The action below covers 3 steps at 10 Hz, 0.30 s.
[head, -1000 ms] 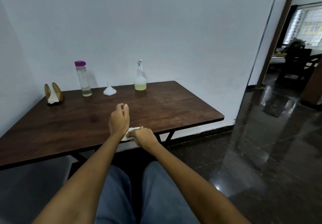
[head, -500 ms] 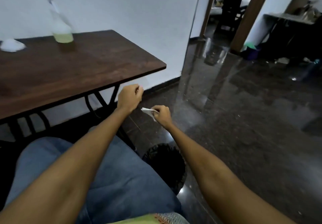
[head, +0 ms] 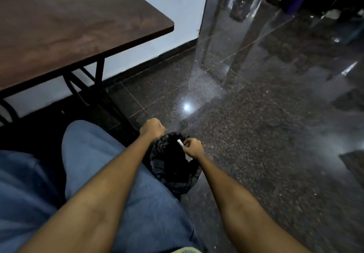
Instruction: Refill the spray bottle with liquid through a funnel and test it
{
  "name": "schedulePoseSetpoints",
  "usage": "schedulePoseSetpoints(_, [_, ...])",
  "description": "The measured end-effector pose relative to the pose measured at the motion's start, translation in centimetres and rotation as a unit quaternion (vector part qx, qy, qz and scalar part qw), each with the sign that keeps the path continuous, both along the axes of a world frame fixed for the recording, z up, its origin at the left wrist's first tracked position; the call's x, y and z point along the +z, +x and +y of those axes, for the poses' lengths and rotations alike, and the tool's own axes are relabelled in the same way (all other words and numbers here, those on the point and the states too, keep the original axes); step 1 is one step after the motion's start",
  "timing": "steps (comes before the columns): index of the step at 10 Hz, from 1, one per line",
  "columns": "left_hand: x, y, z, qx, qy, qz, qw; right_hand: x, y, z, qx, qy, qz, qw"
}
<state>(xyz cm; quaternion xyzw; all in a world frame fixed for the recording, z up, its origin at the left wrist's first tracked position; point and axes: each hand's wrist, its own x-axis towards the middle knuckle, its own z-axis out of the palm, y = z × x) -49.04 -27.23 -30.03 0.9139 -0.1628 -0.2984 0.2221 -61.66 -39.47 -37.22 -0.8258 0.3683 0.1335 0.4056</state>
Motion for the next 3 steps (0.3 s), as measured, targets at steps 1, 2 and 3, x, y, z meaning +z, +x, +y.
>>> schedulePoseSetpoints(1, [-1.0, 0.4, 0.5, 0.011, 0.008, 0.017, 1.0, -0.8, -0.2, 0.3, -0.006, 0.024, 0.034, 0.999])
schedulePoseSetpoints(2, [-1.7, 0.6, 0.7, 0.016, 0.007, 0.04, 0.999, -1.6, -0.5, 0.1, -0.017, 0.027, 0.048, 0.998])
schedulePoseSetpoints(3, [-2.2, 0.7, 0.8, 0.028, 0.015, 0.036, 0.999, -2.1, -0.5, -0.2, -0.032, 0.021, 0.033, 0.999])
